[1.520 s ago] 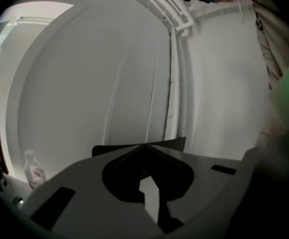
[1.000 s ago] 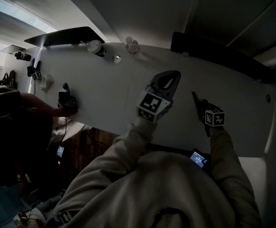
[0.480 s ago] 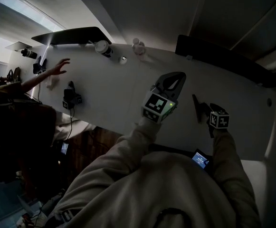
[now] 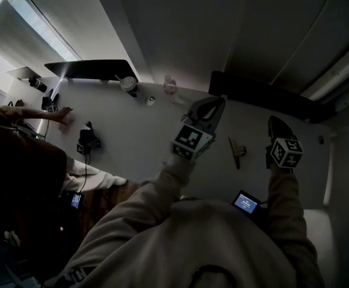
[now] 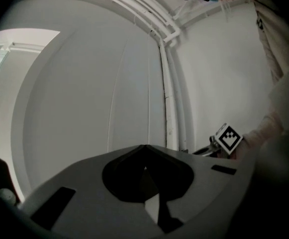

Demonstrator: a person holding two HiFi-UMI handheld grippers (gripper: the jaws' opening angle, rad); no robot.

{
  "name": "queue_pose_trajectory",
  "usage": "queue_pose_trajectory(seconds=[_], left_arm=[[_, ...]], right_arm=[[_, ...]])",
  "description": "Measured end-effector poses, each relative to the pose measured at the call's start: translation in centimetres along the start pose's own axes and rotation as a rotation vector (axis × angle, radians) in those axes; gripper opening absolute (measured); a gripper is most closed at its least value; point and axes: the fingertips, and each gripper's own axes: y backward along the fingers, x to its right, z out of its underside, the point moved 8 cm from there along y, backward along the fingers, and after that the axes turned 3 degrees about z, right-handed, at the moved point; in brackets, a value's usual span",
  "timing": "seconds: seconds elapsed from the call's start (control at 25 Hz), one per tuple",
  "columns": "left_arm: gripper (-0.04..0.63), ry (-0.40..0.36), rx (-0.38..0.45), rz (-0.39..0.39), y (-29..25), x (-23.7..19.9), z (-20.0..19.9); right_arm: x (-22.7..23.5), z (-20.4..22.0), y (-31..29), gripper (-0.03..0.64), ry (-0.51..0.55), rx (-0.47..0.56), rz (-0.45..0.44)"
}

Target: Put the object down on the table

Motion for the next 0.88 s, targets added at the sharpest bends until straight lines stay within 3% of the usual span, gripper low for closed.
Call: queue_pose_trajectory(seconds=[0.12,0.24,0.36,0.88], left_arm=[[0.005,-0.026,0.023,-0.009,0.1,-0.3,-1.7],[0.005,-0.031,0.018,-0.029,0.2,-0.6,-2.2],[0.005,-0.032,0.006,-0.052,0.6,-0.9,-2.8],[0.005,-0.043,0.029,-0.018,2.8,-1.4,-3.2]], right_arm=[[-1.9,-6.1,2.4,0.02,0.046,0.166,-0.002],[-3.4,-9.6,4.1,0.02,0.072,0.239,-0.011],[-4.5,-10.9,4.8,0.02,0.093,0.258,-0.005],[-8.3,-11.0,4.7,0.017,0.138,0.252,-0.015]])
